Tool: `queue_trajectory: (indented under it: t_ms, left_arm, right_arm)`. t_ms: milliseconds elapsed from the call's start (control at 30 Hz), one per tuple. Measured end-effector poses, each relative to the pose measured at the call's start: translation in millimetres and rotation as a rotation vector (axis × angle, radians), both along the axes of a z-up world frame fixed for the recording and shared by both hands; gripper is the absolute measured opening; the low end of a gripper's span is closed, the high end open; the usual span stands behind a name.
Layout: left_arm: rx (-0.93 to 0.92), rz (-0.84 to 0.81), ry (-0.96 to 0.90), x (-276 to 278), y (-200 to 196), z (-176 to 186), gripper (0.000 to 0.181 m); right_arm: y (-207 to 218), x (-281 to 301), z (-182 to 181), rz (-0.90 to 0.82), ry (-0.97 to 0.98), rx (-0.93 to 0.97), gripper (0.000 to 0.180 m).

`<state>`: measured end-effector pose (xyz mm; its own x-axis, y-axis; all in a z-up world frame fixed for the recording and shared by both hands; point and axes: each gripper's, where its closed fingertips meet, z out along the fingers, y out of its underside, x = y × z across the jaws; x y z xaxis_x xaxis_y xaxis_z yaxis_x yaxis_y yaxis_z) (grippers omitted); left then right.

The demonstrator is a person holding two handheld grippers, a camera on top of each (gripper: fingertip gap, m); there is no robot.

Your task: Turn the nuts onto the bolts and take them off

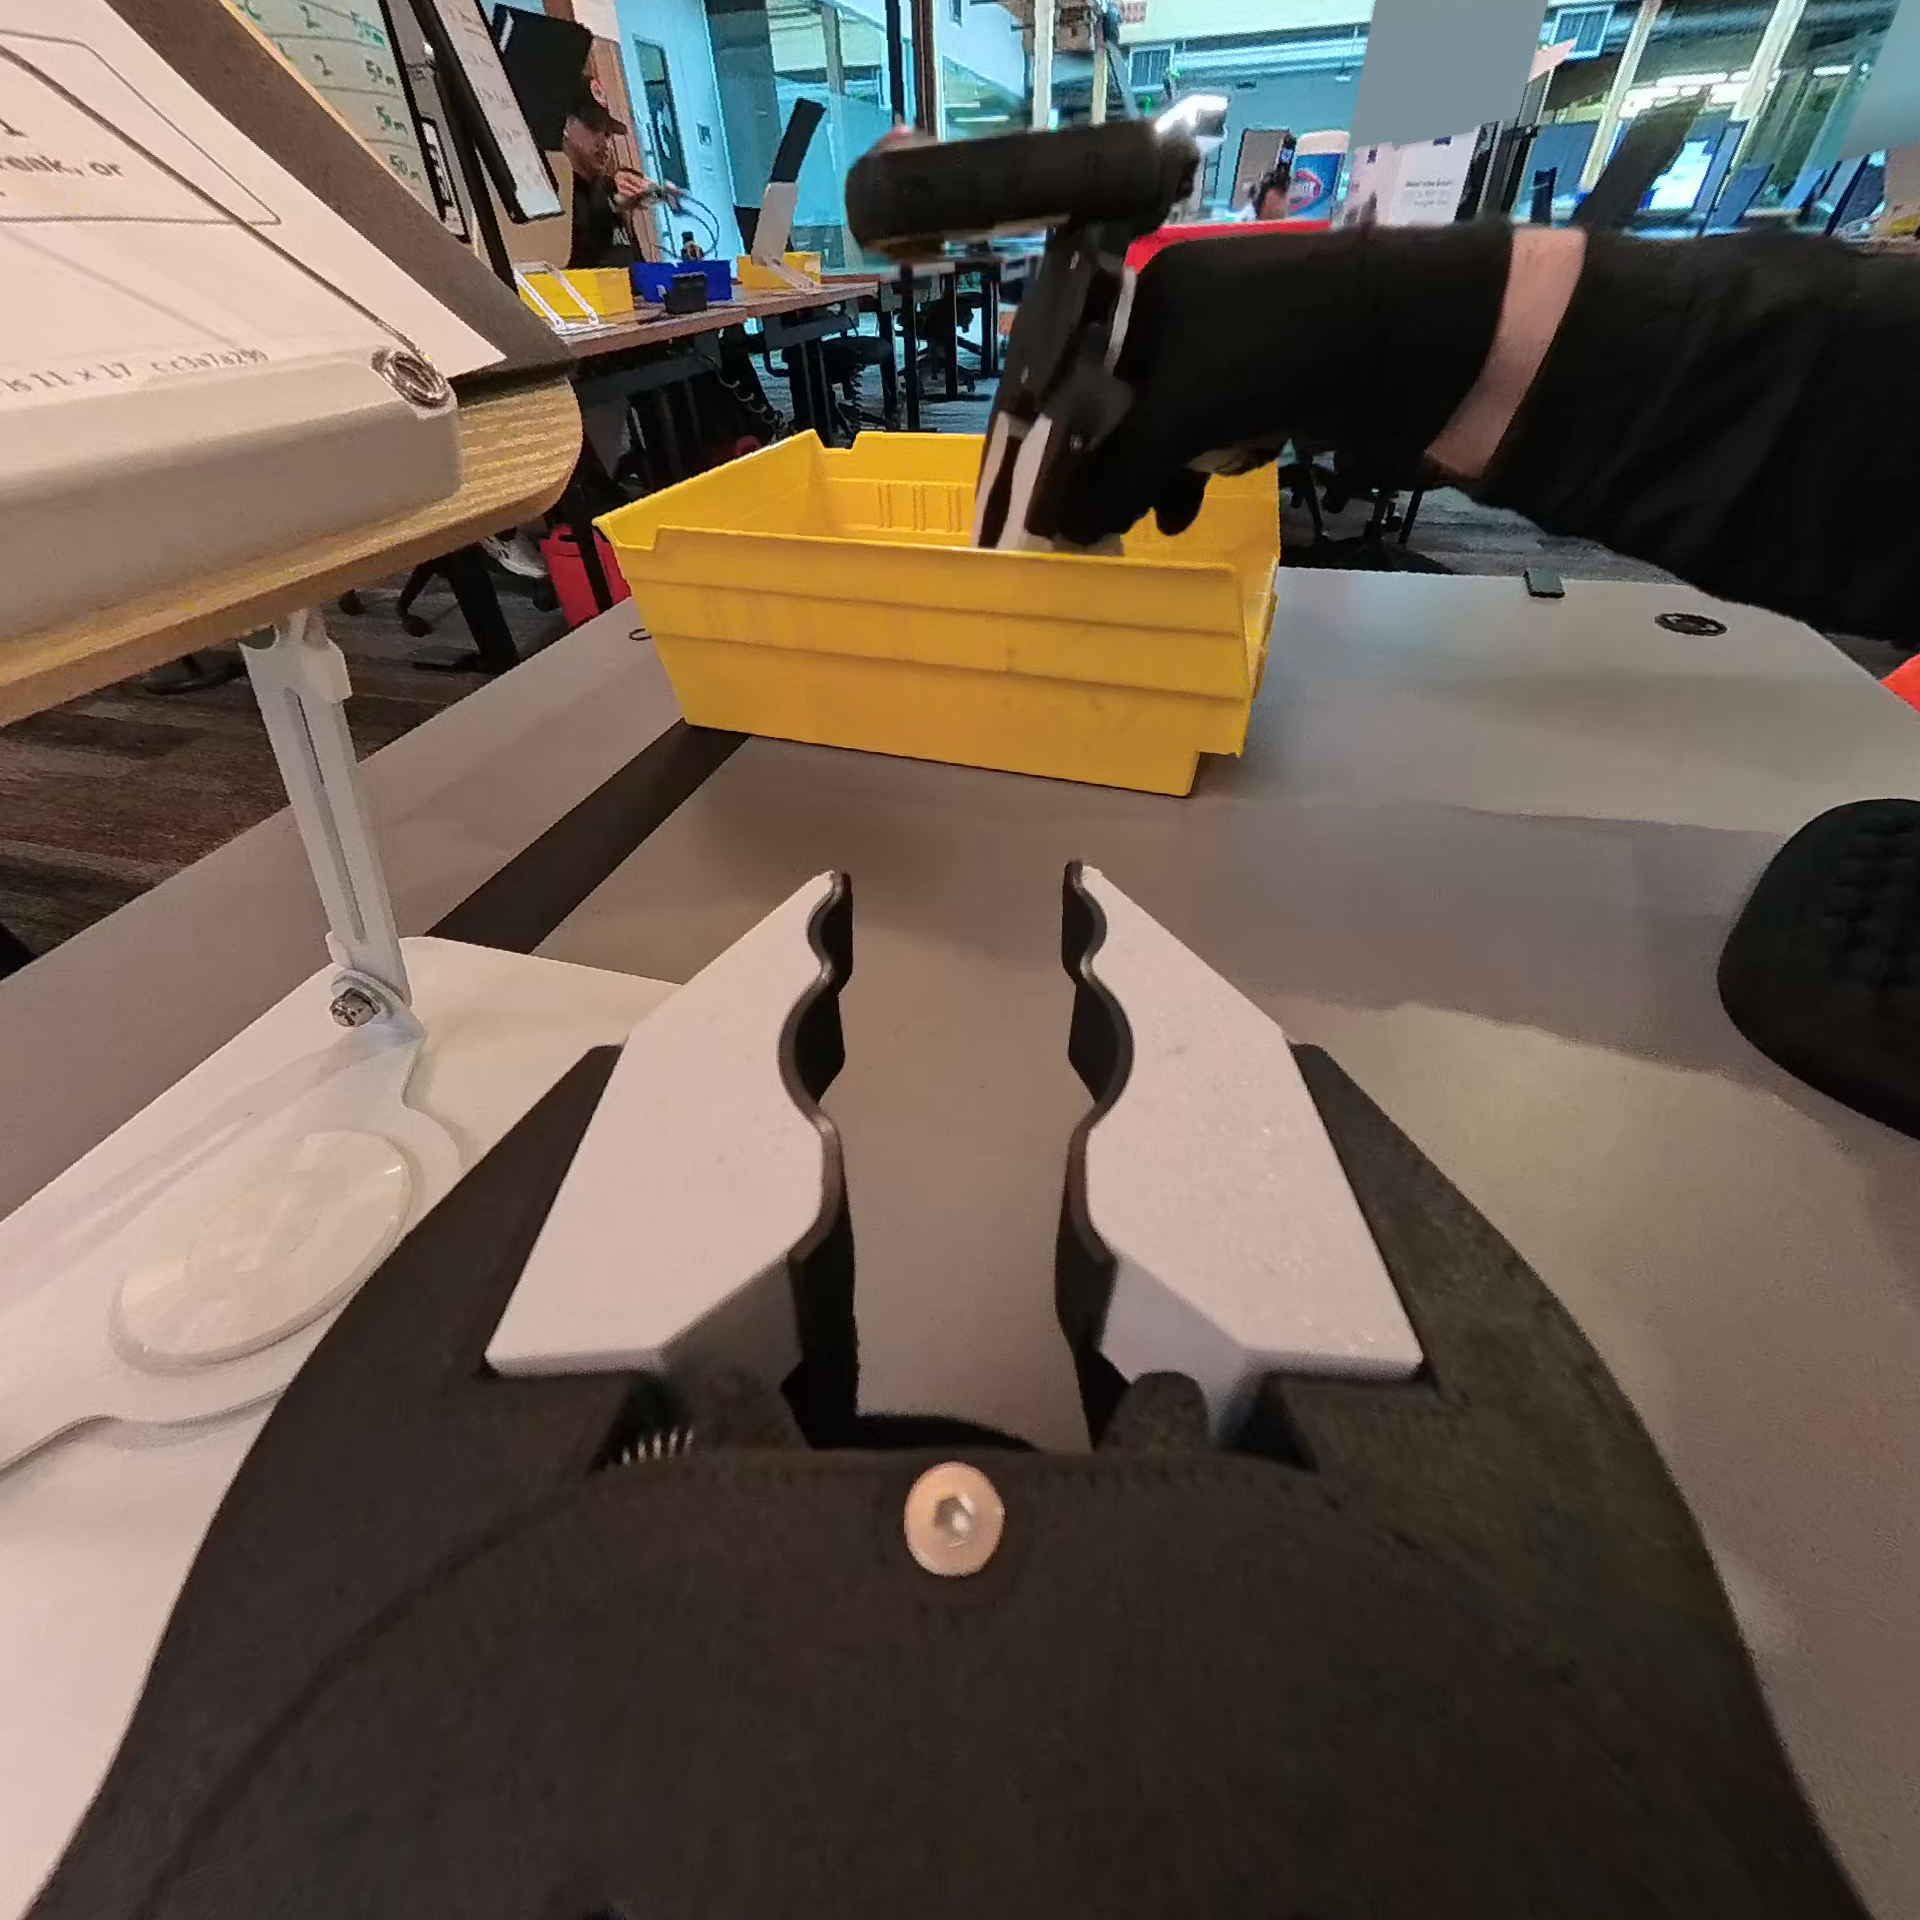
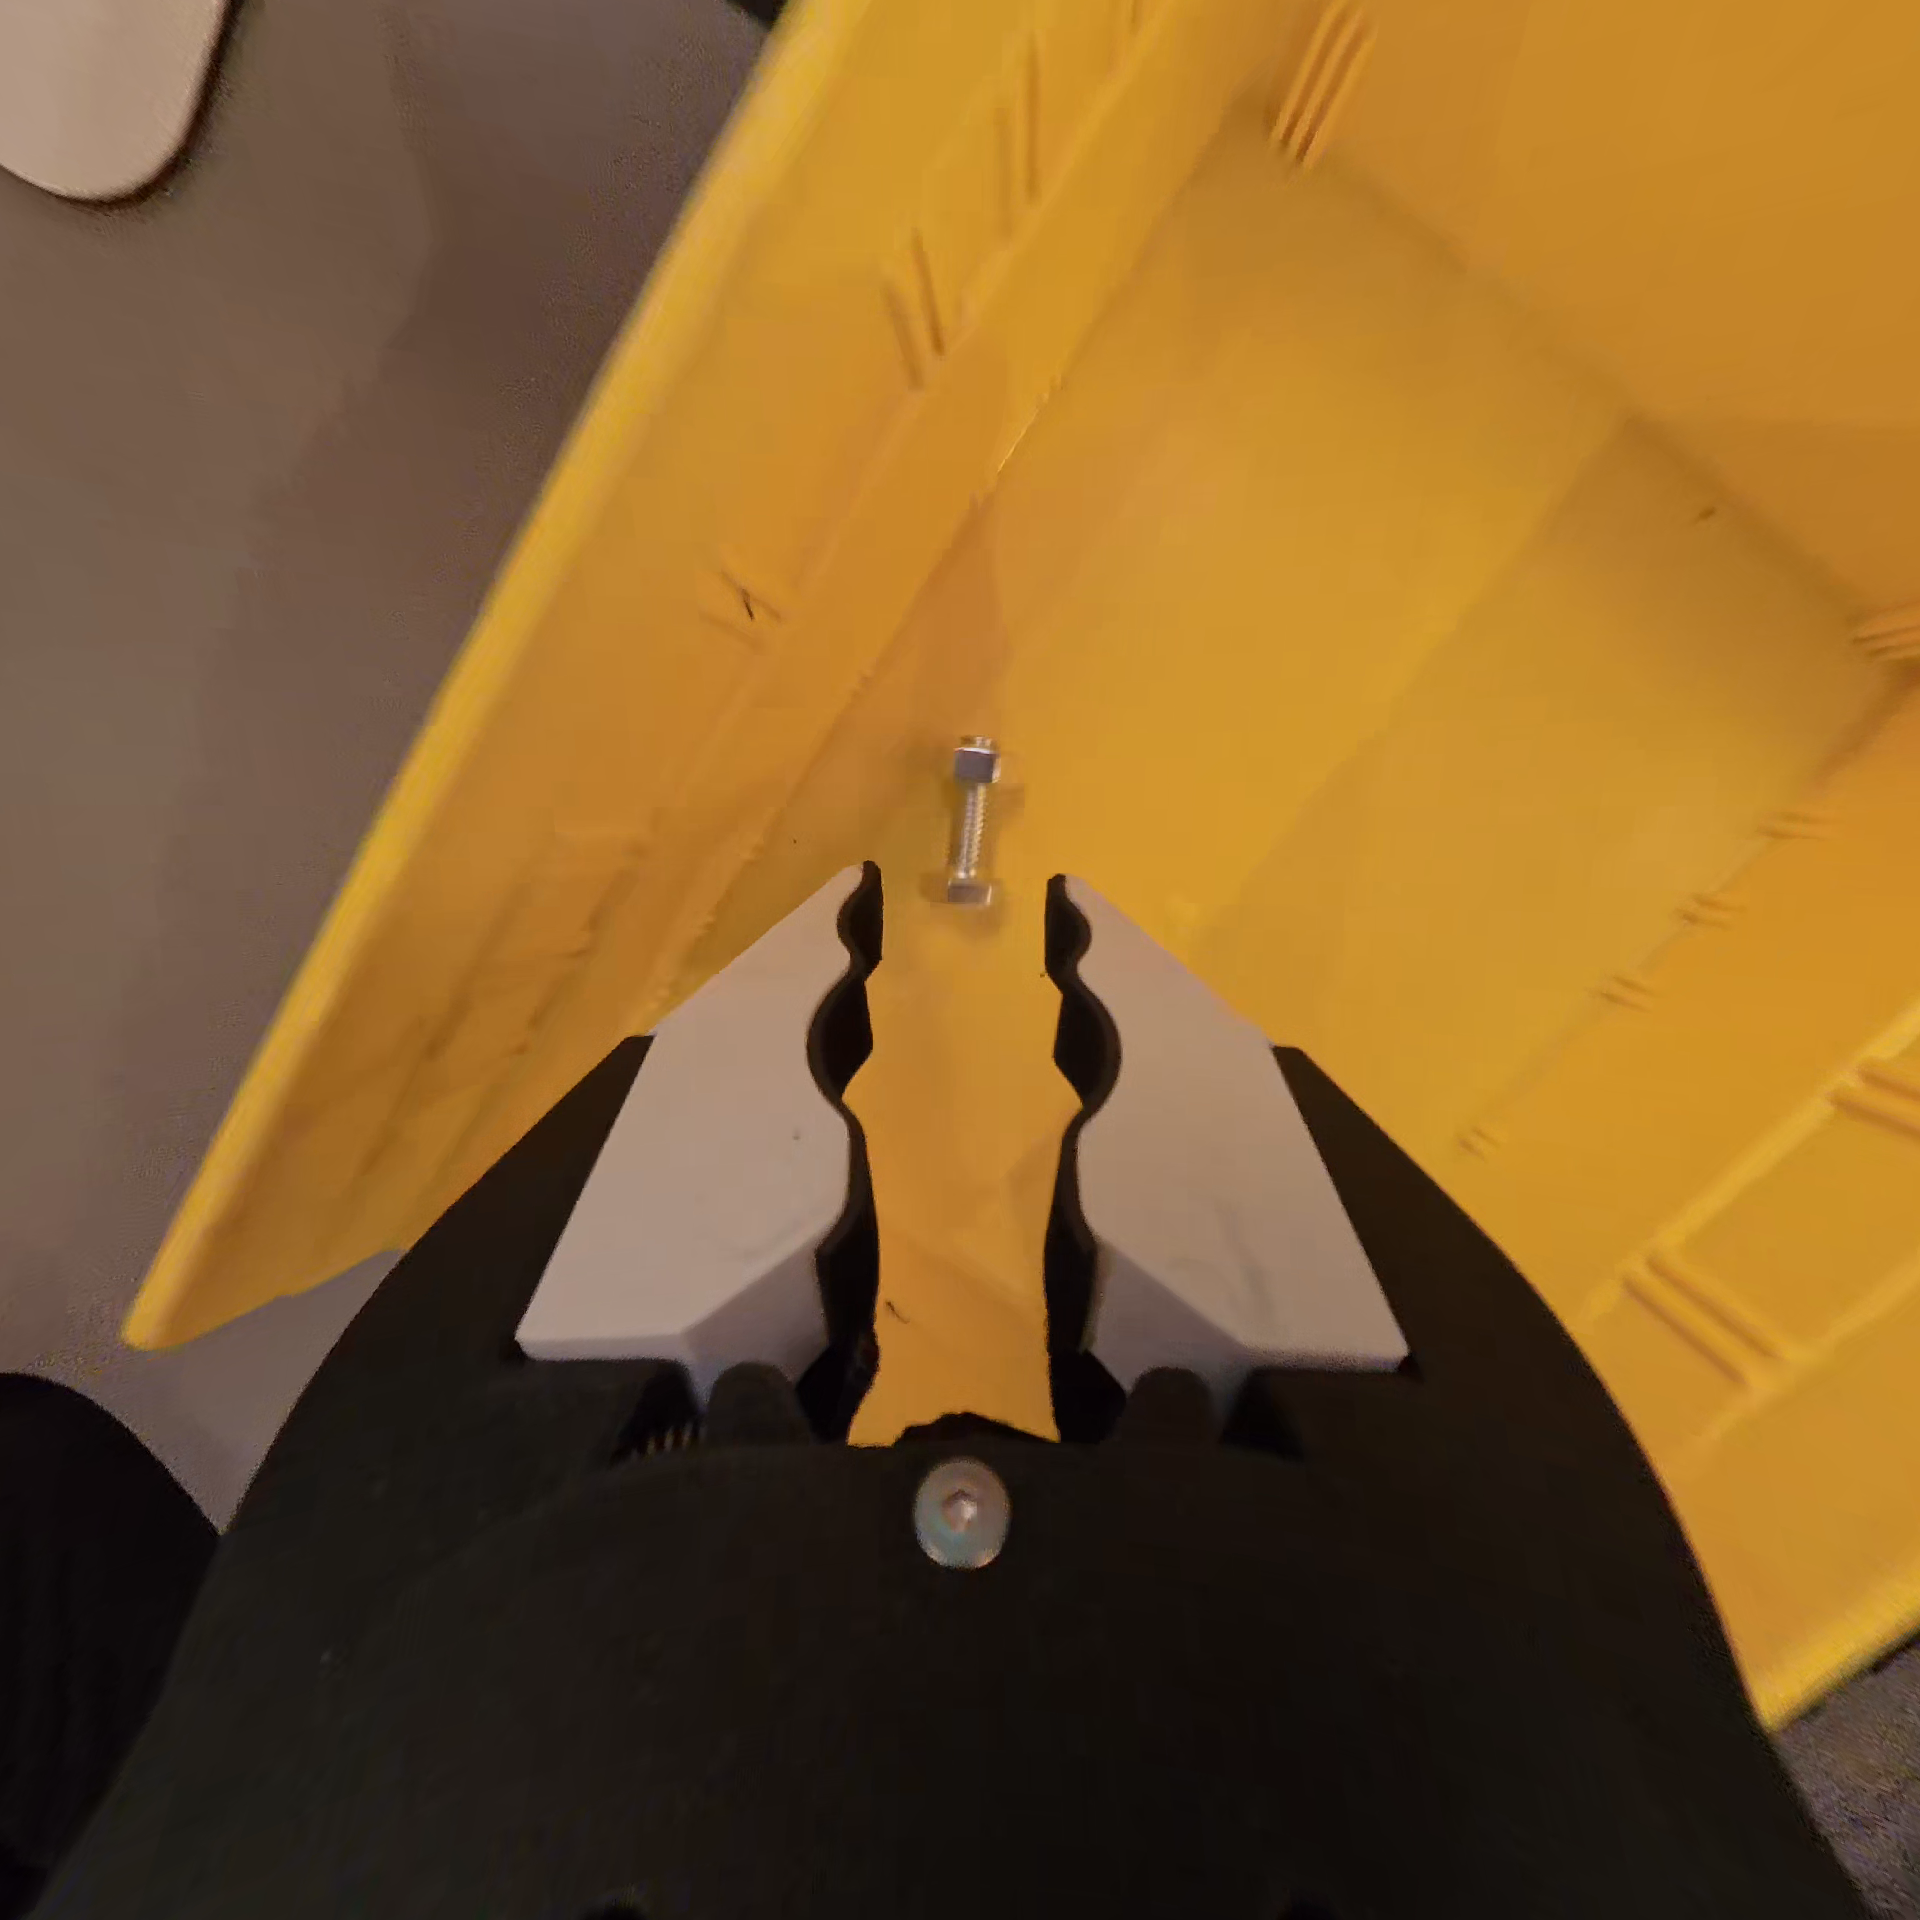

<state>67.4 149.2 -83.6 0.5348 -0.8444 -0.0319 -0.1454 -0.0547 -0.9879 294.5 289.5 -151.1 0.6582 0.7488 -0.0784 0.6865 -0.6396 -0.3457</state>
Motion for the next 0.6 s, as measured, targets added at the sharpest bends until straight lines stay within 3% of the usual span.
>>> queue_trajectory:
  t_ms: [133, 267, 433, 600]
  left_arm:
    - [-0.004, 0.000, -0.002, 0.1, 0.4, -0.7, 0.039]
    - [-0.006, -0.002, 0.000, 1.5, 0.7, -2.1, 0.039]
    - [-0.007, -0.005, 0.008, 4.0, 0.3, -4.1, 0.039]
    - [0.003, 0.014, -0.004, -2.5, 2.7, 0.6, 0.039]
  right_arm:
    - [6.7, -15.1, 49.0, 0.023, 0.013, 0.125, 0.028]
    - [1.4, -65.4, 130.1, 0.117, 0.154, 0.310, 0.025]
    - [-41.7, -152.2, 230.2, 0.309, 0.514, 0.485, 0.022]
    - [-88.6, -196.8, 272.9, 0.448, 0.726, 0.615, 0.018]
